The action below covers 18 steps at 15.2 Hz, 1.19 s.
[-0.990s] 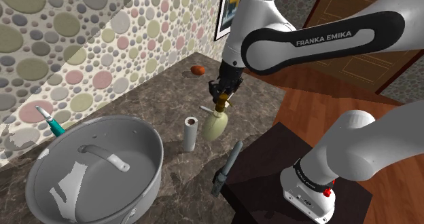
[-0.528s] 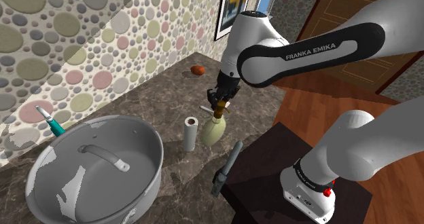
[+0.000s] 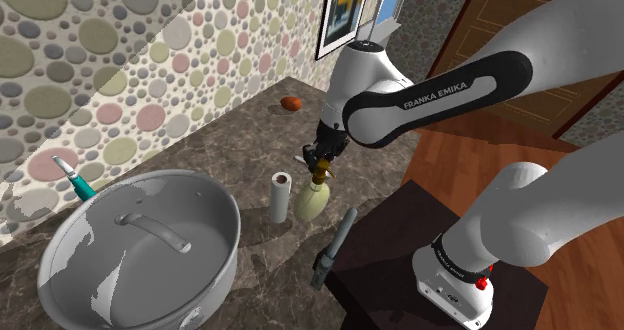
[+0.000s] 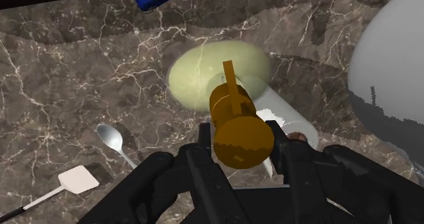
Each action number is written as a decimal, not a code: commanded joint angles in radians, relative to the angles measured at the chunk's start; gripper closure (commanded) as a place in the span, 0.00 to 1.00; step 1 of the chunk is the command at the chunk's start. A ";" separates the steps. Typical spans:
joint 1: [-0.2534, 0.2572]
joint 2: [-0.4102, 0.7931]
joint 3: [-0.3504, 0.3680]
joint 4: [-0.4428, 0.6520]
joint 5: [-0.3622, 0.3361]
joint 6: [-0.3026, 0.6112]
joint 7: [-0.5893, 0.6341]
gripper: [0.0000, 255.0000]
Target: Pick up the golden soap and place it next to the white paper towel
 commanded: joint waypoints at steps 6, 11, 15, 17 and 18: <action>-0.002 0.082 0.009 -0.033 -0.003 0.116 0.002 1.00; -0.003 0.105 0.011 -0.039 -0.005 0.145 0.002 1.00; -0.003 0.105 0.011 -0.039 -0.005 0.145 0.002 1.00; -0.003 0.104 0.010 -0.040 -0.005 0.145 0.002 0.00; -0.003 0.105 0.010 -0.040 -0.005 0.145 0.002 0.00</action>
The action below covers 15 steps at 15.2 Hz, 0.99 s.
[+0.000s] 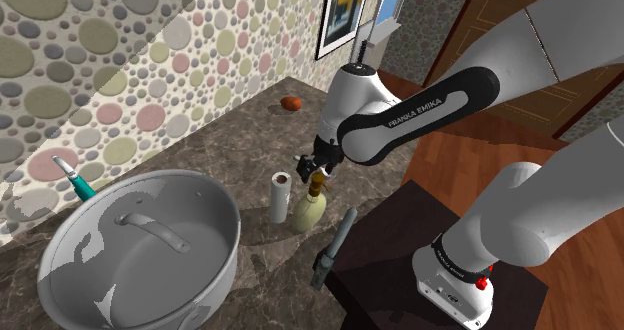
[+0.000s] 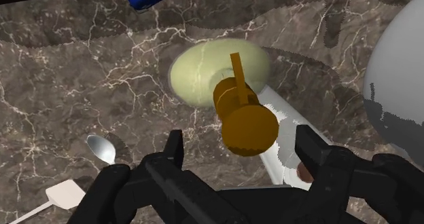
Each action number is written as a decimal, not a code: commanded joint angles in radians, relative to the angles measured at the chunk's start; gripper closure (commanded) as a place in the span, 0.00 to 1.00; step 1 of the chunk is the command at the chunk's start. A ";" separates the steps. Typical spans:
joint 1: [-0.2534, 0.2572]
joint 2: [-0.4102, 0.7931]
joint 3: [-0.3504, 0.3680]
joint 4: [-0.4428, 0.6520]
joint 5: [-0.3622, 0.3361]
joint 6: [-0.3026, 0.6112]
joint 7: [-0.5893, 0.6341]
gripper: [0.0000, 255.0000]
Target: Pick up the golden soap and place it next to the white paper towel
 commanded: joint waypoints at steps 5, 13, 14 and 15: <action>0.002 -0.070 -0.007 0.015 0.006 -0.085 -0.005 0.00; 0.003 -0.127 -0.015 0.033 0.007 -0.160 -0.008 0.00; 0.003 -0.127 -0.015 0.033 0.007 -0.160 -0.008 0.00; 0.003 -0.127 -0.015 0.033 0.007 -0.160 -0.008 0.00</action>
